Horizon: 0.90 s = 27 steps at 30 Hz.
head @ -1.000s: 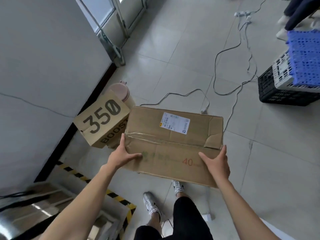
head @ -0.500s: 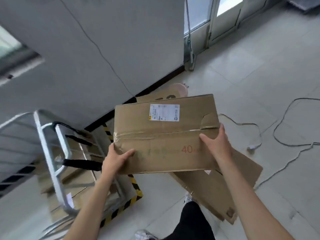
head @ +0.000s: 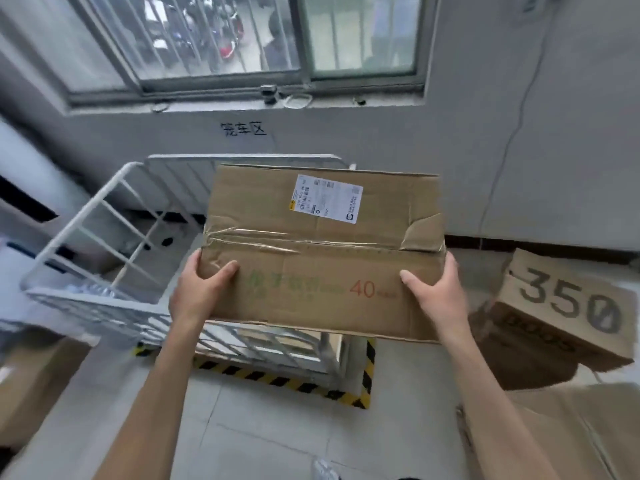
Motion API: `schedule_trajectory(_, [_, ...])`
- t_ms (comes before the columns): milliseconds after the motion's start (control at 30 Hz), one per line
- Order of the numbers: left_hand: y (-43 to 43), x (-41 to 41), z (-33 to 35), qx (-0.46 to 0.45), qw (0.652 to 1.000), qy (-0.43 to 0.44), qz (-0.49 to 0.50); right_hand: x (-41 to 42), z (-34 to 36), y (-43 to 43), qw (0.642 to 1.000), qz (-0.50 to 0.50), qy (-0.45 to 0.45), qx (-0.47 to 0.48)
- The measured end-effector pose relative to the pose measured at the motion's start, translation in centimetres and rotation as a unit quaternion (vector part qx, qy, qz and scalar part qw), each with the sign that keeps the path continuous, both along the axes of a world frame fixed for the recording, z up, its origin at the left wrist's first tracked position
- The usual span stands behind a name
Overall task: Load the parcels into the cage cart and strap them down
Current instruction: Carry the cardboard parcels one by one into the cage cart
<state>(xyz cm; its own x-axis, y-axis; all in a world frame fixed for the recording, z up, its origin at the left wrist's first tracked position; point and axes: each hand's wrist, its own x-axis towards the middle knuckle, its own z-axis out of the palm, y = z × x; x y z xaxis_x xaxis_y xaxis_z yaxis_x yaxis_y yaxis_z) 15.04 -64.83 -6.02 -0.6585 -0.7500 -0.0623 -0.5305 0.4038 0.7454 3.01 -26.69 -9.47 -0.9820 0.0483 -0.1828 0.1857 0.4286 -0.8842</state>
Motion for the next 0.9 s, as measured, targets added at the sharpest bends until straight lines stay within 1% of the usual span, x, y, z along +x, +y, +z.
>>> schedule_trajectory(100, [-6.5, 3.7, 0.2, 0.019, 0.998, 0.002, 0.054, 0.8, -0.2, -7.7, 0.997, 0.079, -0.021, -0.002])
schedule_trajectory(200, [-11.8, 6.1, 0.1, 0.015, 0.995, -0.006, 0.096, 1.5, -1.0, -13.6, 0.991, 0.124, -0.04, -0.002])
schedule_trajectory(300, [-16.0, 7.6, -0.8, 0.04, 0.993, -0.026, 0.105, 1.9, -2.1, -18.2, 0.987, 0.143, -0.068, -0.009])
schedule_trajectory(400, [-19.2, 7.2, -1.4, 0.046, 0.992, -0.037, 0.115, 1.4, -3.3, -21.9, 0.986, 0.139, -0.086, -0.015])
schedule_trajectory(567, [-24.5, 2.5, -2.5, 0.029, 0.991, -0.074, 0.109, -2.7, -5.1, -27.1, 0.992, 0.114, -0.061, -0.011])
schedule_trajectory(667, [-27.6, -2.2, -4.2, 0.042, 0.994, -0.06, 0.08, -6.3, -6.9, -29.9, 0.992, 0.101, -0.074, -0.013])
schedule_trajectory(767, [-30.6, -7.5, -6.4, 0.034, 0.994, -0.084, 0.06, -9.7, -9.3, -32.2, 0.993, 0.067, -0.102, 0.0])
schedule_trajectory(900, [-32.9, -11.7, -9.6, 0.054, 0.99, -0.126, 0.044, -12.0, -12.1, -34.0, 0.987, 0.039, -0.153, 0.032])
